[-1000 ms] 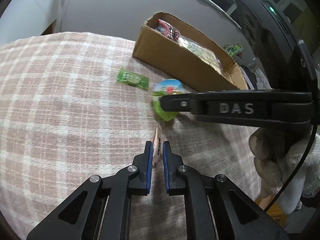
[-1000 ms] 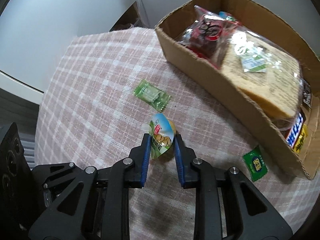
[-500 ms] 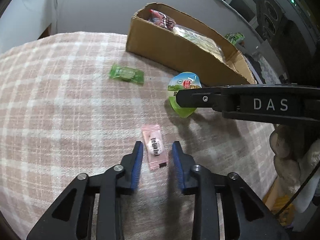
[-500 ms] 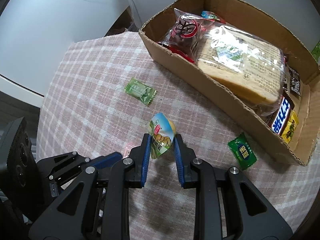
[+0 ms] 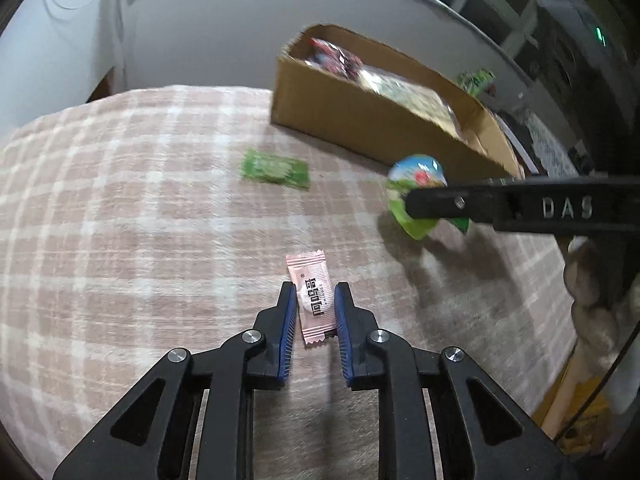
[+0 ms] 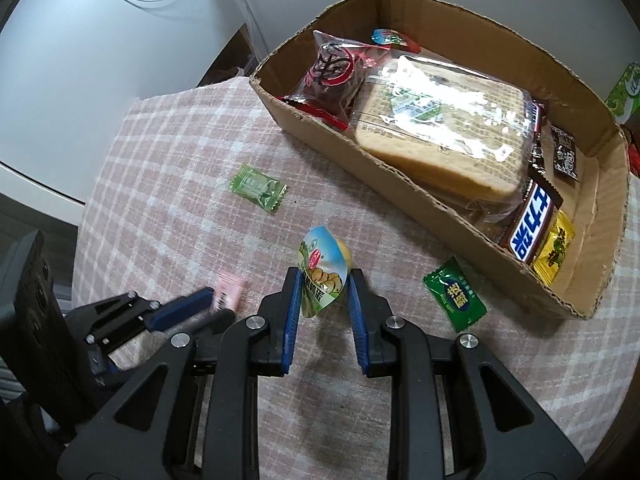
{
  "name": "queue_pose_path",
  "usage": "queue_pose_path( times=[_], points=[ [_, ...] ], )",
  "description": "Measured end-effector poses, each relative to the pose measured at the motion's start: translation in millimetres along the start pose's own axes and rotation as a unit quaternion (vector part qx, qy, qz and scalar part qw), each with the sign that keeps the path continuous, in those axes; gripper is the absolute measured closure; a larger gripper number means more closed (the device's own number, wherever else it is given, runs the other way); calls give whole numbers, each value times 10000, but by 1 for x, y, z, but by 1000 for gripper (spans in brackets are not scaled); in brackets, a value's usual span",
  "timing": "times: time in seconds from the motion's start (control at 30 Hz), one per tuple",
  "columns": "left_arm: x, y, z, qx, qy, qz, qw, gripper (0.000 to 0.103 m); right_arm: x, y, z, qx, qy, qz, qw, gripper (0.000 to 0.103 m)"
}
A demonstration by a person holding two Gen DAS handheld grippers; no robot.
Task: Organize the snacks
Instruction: 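Grasp the pink packet with the left tool while the right tool holds the green cup candy, then carry both snacks over the box and open both tools to drop them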
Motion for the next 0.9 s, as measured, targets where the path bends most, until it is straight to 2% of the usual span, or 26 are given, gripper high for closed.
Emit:
queue_pose_path(
  times=[0.3, 0.47, 0.73, 0.9],
  points=[
    [-46, 24, -2, 13, -164, 435, 9989, 86, -29, -2, 2, 13, 70, 244, 9997, 79],
    [-53, 56, 1, 111, -279, 640, 9975, 86, -57, 1, 14, 85, 14, 502, 9987, 79],
    [-50, 101, 14, 351, -324, 770, 9959, 86, -97, 9, 54, 400, -235, 885, 9950, 79],
    [-43, 128, 18, 395, -355, 837, 9951, 86, -109, 16, 76, 563, -339, 998, 9928, 79]
  ],
)
Point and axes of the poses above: each gripper's, at about its wrist camera, not at the fingertips, and x roughly the way its jaws point, z to its right, y to its top, the point moved 1 cm from there along x, roughly the way its jaws point, and after that the axes turned 4 degrees about -z, right-handed, at the moved point
